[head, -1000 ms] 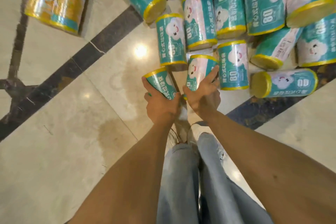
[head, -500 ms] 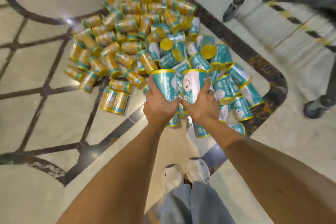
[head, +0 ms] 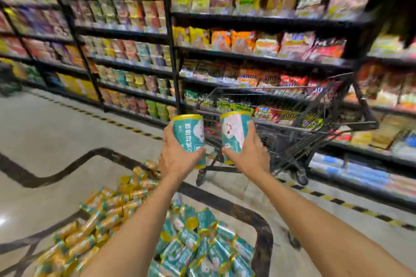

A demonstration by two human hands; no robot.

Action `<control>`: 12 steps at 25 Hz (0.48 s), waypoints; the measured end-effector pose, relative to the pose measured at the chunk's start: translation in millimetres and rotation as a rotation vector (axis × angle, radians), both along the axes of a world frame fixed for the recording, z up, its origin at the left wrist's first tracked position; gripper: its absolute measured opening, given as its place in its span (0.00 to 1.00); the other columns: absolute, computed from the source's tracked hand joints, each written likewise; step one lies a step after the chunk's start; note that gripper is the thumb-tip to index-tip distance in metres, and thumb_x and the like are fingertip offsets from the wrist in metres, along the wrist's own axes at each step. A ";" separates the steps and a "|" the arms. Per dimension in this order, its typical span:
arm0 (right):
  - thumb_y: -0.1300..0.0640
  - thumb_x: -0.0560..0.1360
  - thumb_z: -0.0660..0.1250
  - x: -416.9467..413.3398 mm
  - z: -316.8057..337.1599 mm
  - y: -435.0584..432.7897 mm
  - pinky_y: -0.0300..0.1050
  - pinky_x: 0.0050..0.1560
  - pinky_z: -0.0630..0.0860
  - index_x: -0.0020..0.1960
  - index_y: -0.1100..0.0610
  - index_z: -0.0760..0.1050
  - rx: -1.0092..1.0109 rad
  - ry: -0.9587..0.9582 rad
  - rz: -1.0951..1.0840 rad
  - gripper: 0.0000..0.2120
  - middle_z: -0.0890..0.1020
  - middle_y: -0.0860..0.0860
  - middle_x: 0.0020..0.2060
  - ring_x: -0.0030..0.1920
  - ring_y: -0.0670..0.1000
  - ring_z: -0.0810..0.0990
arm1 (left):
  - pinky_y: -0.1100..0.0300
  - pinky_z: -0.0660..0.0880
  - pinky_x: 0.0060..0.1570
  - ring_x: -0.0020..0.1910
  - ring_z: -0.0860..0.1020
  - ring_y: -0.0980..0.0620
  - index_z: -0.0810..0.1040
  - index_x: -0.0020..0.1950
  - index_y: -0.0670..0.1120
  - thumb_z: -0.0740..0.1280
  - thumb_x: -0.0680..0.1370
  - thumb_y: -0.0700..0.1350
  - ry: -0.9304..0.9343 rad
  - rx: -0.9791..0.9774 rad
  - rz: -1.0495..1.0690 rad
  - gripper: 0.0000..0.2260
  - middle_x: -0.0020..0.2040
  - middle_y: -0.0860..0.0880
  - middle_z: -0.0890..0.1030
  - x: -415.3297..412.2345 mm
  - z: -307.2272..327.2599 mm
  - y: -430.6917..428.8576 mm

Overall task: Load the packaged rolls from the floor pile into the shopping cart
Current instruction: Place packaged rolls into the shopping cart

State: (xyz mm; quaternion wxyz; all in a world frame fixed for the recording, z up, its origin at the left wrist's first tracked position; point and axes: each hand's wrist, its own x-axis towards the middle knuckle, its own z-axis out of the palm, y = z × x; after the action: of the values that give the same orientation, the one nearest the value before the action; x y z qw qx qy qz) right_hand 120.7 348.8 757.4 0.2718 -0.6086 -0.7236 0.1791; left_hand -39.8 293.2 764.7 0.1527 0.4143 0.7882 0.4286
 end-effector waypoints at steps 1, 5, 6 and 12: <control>0.39 0.71 0.69 14.9 21.2 12.1 0.53 0.60 0.70 0.78 0.53 0.40 0.034 0.021 -0.041 0.50 0.66 0.56 0.72 0.67 0.59 0.70 | 0.50 0.73 0.53 0.56 0.76 0.39 0.53 0.72 0.54 0.75 0.64 0.55 0.019 0.034 -0.042 0.44 0.61 0.43 0.77 11.3 20.6 17.0; 0.39 0.71 0.68 71.3 64.4 58.6 0.52 0.58 0.71 0.78 0.54 0.40 0.128 0.026 -0.152 0.50 0.67 0.57 0.70 0.65 0.60 0.71 | 0.51 0.73 0.53 0.56 0.77 0.40 0.55 0.70 0.53 0.76 0.65 0.55 0.072 0.101 -0.151 0.41 0.60 0.44 0.77 64.7 71.6 87.8; 0.38 0.71 0.68 86.3 66.5 73.5 0.51 0.57 0.71 0.78 0.54 0.40 0.135 0.018 -0.176 0.50 0.67 0.56 0.70 0.65 0.60 0.71 | 0.51 0.73 0.53 0.56 0.77 0.41 0.55 0.69 0.53 0.76 0.64 0.56 0.082 0.110 -0.180 0.41 0.59 0.44 0.77 80.7 76.8 108.2; 0.36 0.71 0.67 164.2 48.7 213.0 0.52 0.58 0.72 0.78 0.53 0.38 0.074 0.039 -0.226 0.51 0.67 0.56 0.70 0.66 0.59 0.71 | 0.53 0.73 0.46 0.52 0.77 0.42 0.55 0.69 0.53 0.76 0.65 0.56 0.111 0.110 -0.270 0.40 0.56 0.45 0.77 159.4 64.7 258.9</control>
State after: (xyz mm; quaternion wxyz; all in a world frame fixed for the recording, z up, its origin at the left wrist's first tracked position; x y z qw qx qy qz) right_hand 285.0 561.7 806.1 0.3266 -0.6723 -0.6511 0.1321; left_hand 119.6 552.1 829.4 0.1423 0.5473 0.7079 0.4232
